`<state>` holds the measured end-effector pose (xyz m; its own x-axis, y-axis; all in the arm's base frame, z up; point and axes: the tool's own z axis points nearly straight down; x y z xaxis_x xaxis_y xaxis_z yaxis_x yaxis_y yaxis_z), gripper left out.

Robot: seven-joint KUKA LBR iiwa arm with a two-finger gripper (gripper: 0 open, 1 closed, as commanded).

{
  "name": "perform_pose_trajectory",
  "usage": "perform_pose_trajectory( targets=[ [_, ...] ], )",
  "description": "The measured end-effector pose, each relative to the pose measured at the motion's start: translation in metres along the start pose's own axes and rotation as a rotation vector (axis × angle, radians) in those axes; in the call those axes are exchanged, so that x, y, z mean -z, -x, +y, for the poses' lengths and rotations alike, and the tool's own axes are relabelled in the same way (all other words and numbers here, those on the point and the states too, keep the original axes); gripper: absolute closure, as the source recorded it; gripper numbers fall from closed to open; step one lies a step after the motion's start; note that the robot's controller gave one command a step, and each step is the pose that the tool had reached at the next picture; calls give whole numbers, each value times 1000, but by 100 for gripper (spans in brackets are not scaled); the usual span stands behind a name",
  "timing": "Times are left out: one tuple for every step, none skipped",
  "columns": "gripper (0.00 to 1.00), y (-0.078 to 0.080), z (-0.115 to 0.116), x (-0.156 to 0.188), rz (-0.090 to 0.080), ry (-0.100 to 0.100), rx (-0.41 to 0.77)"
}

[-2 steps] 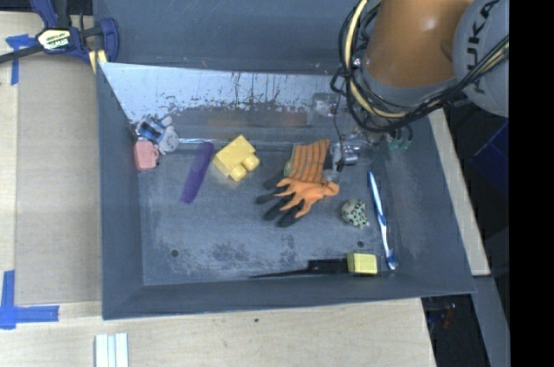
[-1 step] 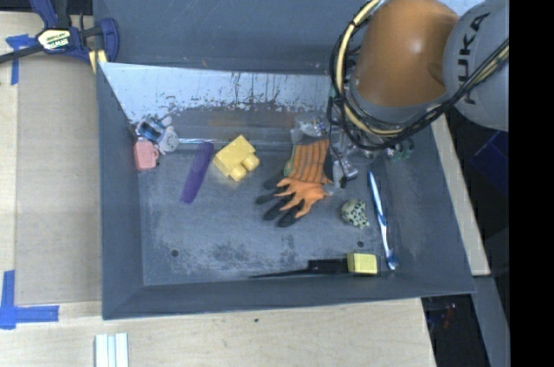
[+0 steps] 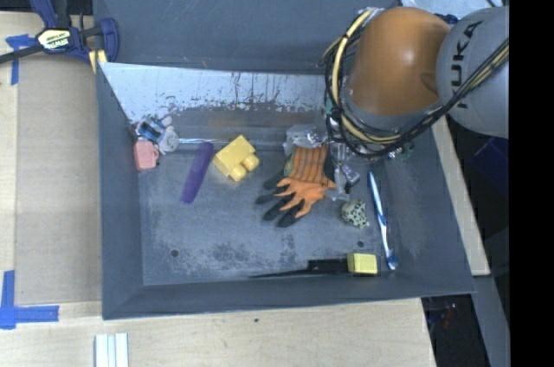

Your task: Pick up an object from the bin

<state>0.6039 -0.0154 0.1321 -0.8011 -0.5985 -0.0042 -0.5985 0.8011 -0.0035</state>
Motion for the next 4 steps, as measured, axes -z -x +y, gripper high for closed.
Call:
perform_pose_trajectory(
  targets=[
    [0, 9, -1, -64, -4, -1, 71],
    [100, 20, 6, -59, -13, -12, 161],
    [100, 20, 6, -59, -13, -12, 161],
    [100, 19, 7, -42, -12, -10, 159]
  ],
)
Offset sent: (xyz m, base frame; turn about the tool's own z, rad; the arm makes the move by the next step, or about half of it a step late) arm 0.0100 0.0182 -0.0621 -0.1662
